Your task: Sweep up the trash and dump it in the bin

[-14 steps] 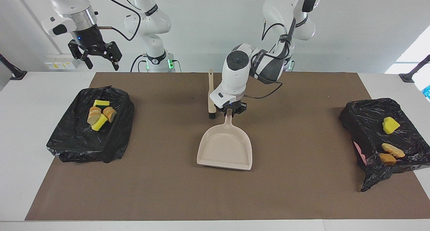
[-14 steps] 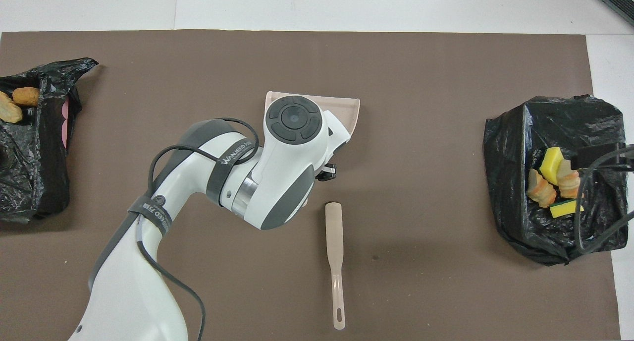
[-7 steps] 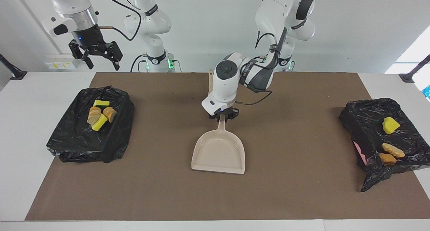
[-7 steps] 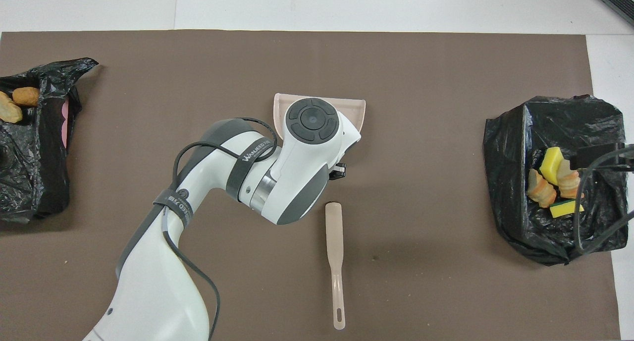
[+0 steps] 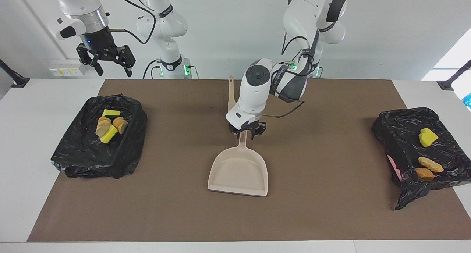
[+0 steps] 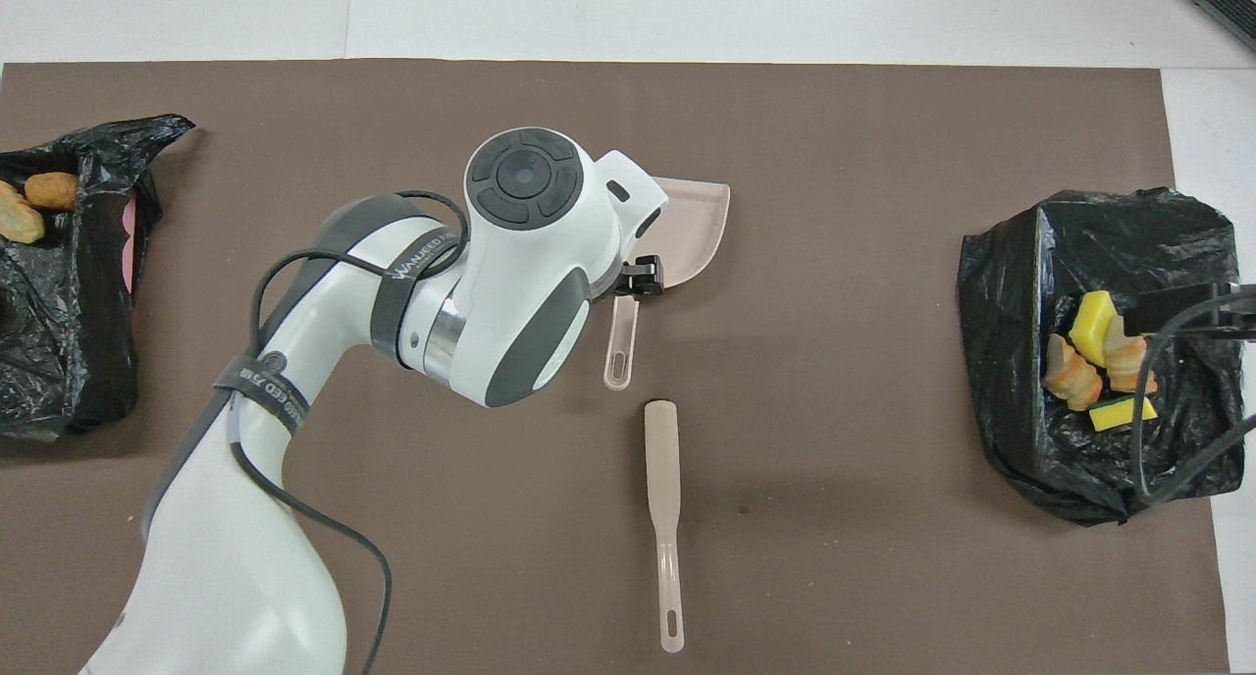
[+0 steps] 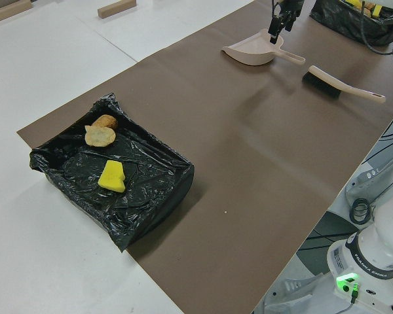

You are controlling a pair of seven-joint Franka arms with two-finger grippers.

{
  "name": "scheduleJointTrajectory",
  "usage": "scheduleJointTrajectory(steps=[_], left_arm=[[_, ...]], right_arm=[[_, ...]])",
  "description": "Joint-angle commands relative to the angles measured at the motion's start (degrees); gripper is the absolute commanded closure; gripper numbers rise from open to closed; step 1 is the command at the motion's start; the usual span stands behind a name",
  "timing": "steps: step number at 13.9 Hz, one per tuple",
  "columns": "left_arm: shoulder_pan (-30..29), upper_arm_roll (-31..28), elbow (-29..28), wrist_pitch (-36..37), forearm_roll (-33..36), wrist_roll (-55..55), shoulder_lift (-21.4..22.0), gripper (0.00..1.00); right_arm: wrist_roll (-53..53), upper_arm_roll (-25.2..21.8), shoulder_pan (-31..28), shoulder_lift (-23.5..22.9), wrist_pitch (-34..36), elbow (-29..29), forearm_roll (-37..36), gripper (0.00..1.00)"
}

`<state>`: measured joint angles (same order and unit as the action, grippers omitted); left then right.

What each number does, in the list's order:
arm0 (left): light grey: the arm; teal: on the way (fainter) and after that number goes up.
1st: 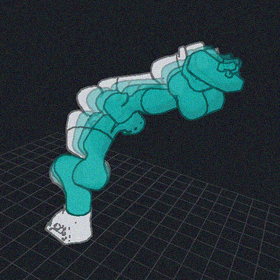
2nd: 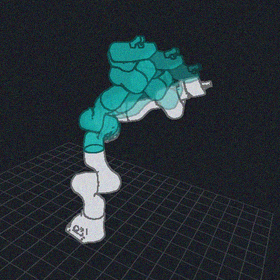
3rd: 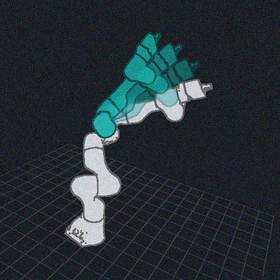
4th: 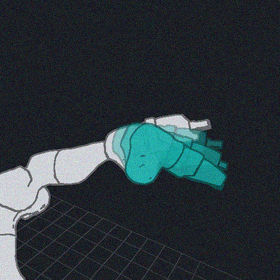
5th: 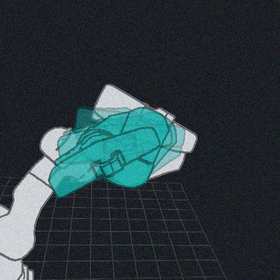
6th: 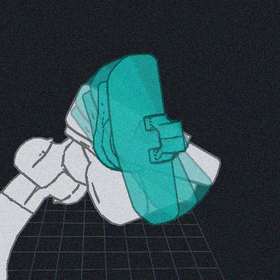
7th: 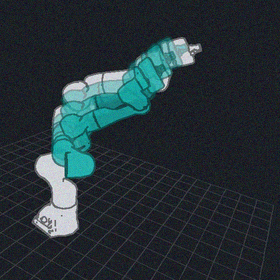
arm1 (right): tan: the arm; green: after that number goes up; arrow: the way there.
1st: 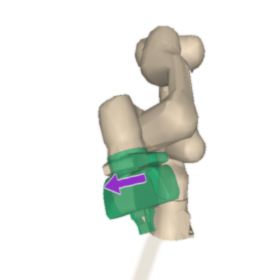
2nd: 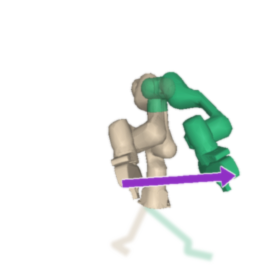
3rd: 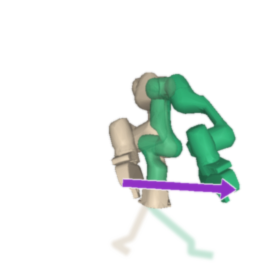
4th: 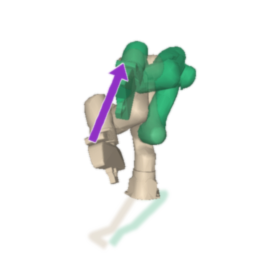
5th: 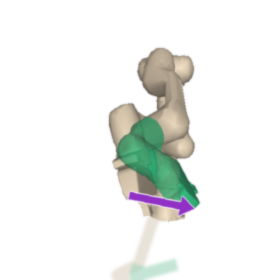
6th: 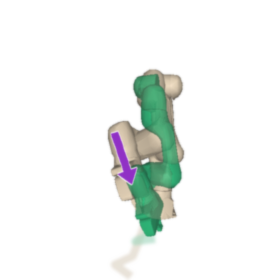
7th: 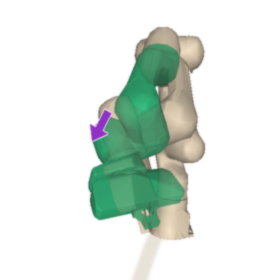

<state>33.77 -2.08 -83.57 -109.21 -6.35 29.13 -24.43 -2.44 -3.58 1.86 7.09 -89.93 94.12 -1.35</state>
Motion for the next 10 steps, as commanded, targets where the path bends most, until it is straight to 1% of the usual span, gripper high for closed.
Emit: scheduleJointTrajectory(steps=[1,4,6,8,10], left_arm=[[-4.92,0.06,-2.3,2.15,-1.04,-0.48,1.84,0.0],[-9.32,0.06,-2.12,2.16,-1.04,-0.39,2.63,0.0],[-11.87,-0.03,-2.12,1.64,-0.95,0.22,4.11,0.0],[-15.03,-0.03,-2.12,2.68,-0.34,-0.38,5.17,0.0],[-19.5,-0.03,-1.86,3.83,-0.24,-2.05,6.14,0.0]], right_arm=[[0.77,0.41,0.24,-0.15,1.16,-0.95,-2.33,0.0],[1.91,0.33,0.6,-0.15,1.25,-0.86,-2.61,0.0],[1.82,0.07,0.51,-0.15,1.34,-0.86,-1.82,0.0],[1.91,-0.02,0.51,-0.15,1.34,-0.86,-1.55,0.0],[1.82,-0.02,0.51,-0.06,1.43,-0.86,-1.55,0.0]])
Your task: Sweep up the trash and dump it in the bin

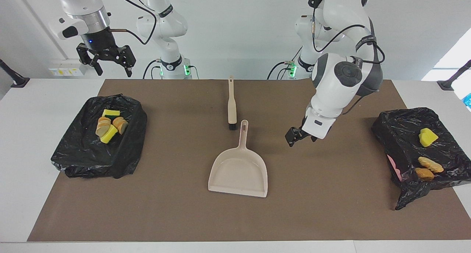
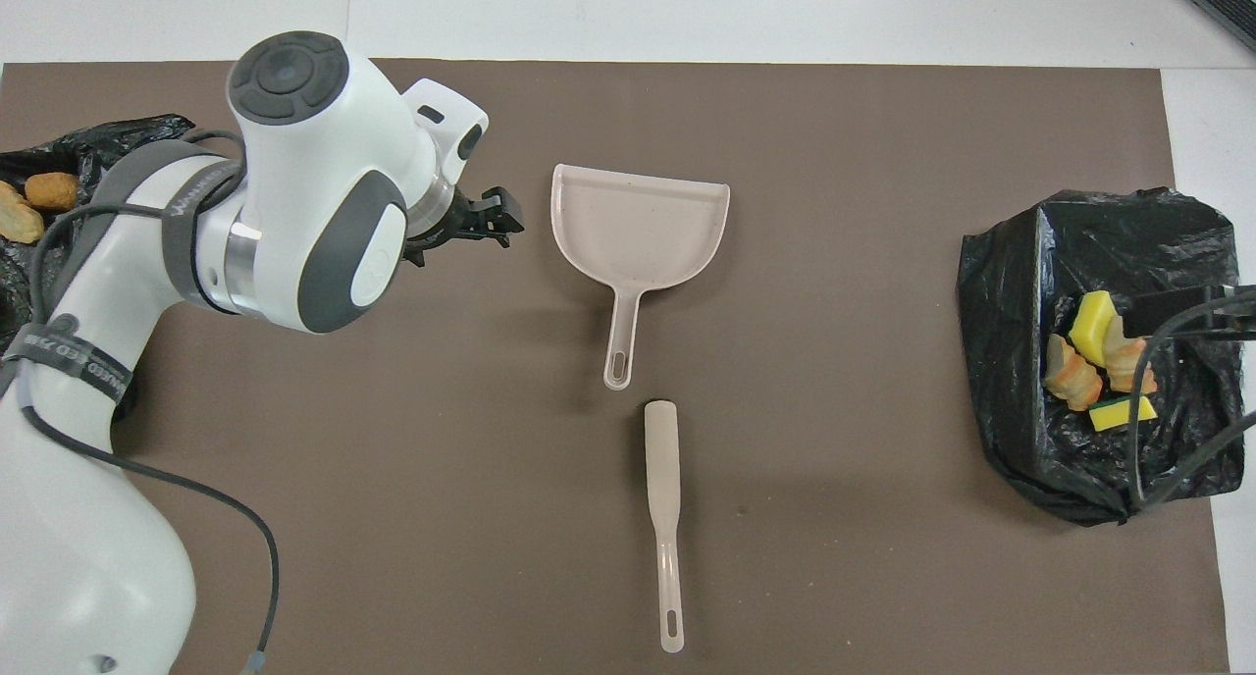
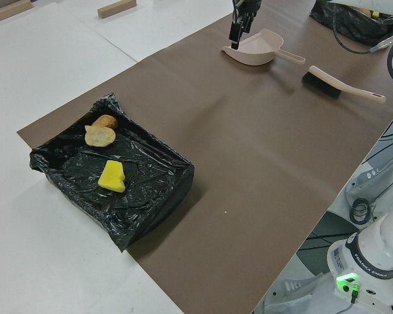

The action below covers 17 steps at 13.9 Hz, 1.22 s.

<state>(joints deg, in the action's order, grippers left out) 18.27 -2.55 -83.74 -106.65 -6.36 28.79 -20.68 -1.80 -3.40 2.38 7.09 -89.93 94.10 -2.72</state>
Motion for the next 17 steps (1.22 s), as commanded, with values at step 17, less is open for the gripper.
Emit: scheduleJointTrajectory(steps=[17], left_arm=[[-15.89,0.26,-9.49,15.34,4.76,-34.76,20.92,0.0]], right_arm=[[1.27,-0.29,-0.01,0.03,1.6,-0.76,-0.1,0.0]])
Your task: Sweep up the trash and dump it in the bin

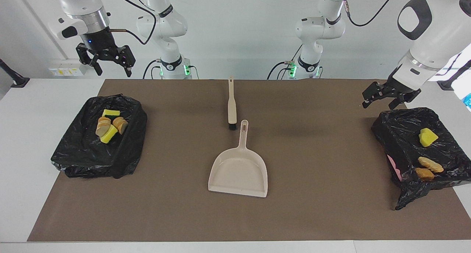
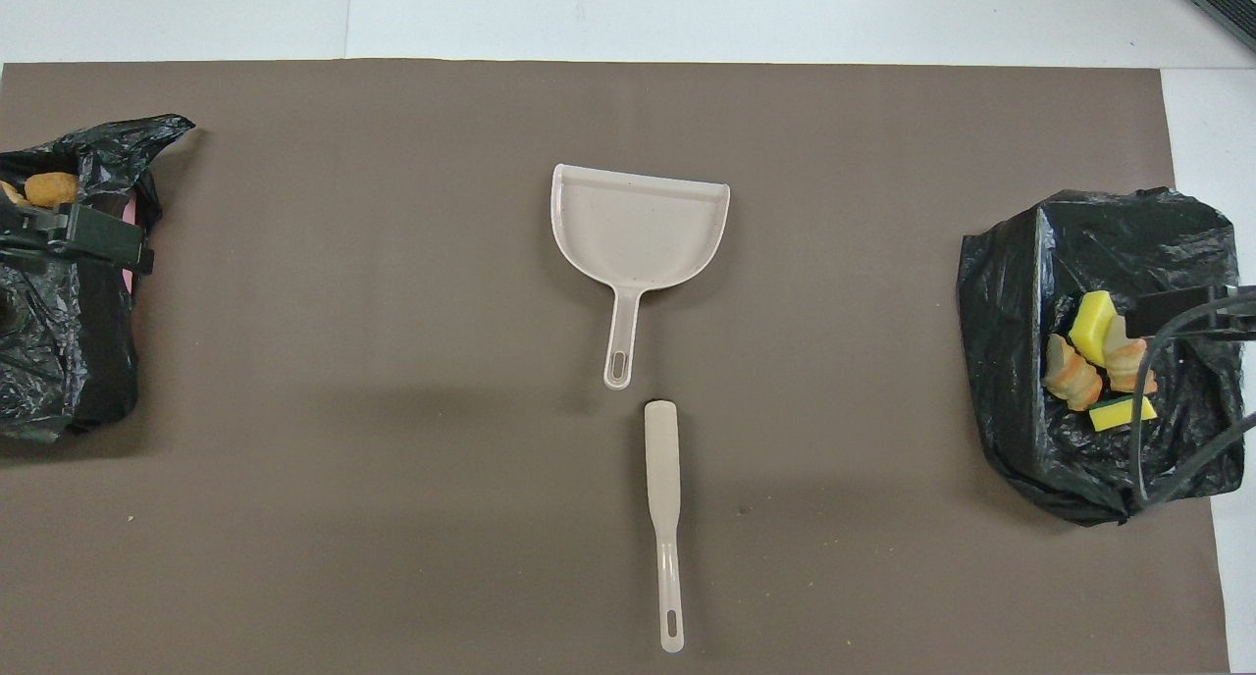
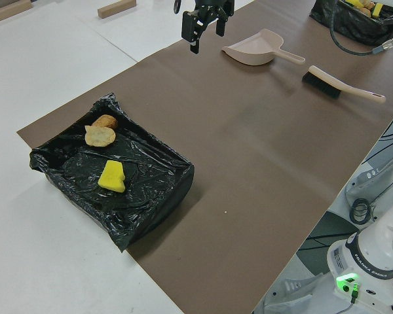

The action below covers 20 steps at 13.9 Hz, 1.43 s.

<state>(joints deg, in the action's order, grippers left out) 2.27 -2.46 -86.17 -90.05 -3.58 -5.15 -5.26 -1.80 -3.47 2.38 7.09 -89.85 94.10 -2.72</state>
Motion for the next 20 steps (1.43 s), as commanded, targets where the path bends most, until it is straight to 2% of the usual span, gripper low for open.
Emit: scheduleJointTrajectory(steps=[1,7,10,20], left_arm=[[0.27,0.17,-7.17,-1.62,2.78,-0.82,5.44,0.0],[-0.07,0.17,-1.29,3.91,3.31,-0.55,3.59,0.0],[0.1,0.26,-1.28,3.83,3.23,-3.89,4.38,0.0],[0.1,0.26,-1.9,3.04,2.61,-4.16,4.82,0.0]], right_arm=[[1.27,-0.22,-0.01,0.03,1.52,-0.76,-0.1,0.0],[1.27,-0.49,-0.62,0.03,1.52,-0.67,1.83,0.0],[1.27,-0.58,-0.62,0.03,1.52,-0.76,1.84,0.0],[1.36,-0.58,-0.62,0.03,1.44,-0.67,1.75,0.0]])
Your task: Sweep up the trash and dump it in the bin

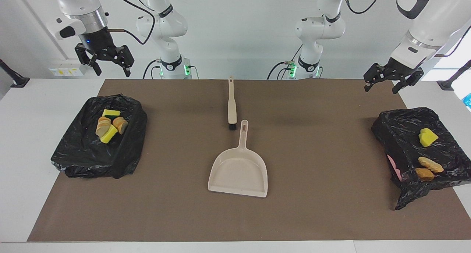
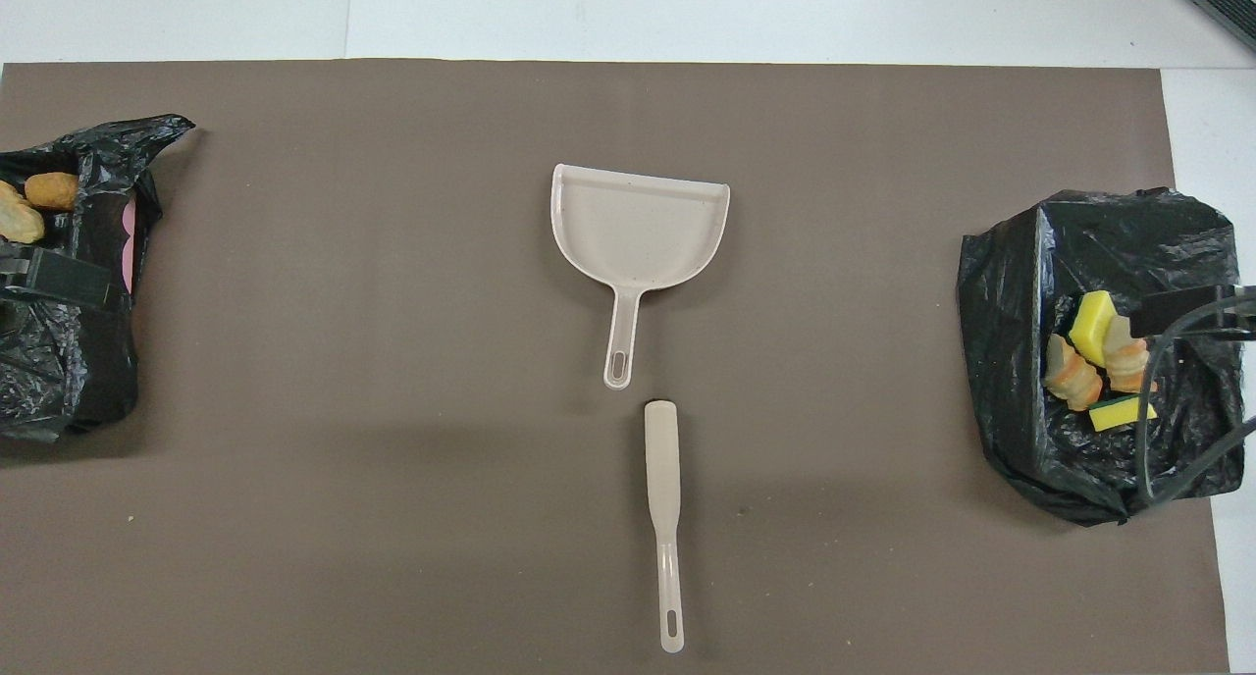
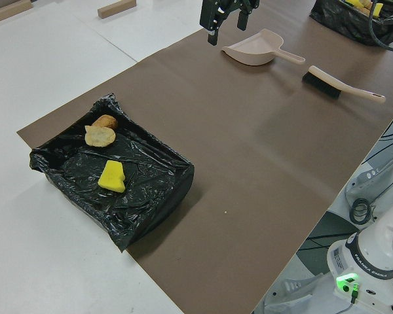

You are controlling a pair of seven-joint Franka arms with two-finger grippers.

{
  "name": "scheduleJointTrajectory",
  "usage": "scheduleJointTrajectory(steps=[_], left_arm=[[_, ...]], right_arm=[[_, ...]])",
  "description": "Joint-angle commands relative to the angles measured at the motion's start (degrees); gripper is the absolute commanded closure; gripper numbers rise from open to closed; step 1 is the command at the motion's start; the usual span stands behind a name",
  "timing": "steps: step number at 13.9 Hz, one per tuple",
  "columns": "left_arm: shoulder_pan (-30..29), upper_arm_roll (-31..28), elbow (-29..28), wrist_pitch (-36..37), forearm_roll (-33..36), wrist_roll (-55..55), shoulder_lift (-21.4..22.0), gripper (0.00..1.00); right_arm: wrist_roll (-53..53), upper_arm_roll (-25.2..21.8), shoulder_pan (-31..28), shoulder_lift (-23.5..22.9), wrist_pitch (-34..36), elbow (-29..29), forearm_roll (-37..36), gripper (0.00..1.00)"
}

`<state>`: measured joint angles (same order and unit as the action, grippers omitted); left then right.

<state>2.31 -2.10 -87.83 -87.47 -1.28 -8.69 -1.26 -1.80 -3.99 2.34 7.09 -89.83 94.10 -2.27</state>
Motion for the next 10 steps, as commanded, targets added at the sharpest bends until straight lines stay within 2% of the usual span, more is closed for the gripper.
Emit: scheduleJointTrajectory(steps=[1,10], left_arm=[[0.06,-0.09,-0.24,0.45,0.4,-0.63,0.82,0.0],[0.06,-0.09,-0.41,0.89,0.32,-0.63,0.9,0.0]], right_arm=[[1.27,-0.05,-0.58,0.03,1.41,-0.75,1.3,0.0],[1.27,-0.05,-0.58,0.03,1.41,-0.67,1.3,0.0]])
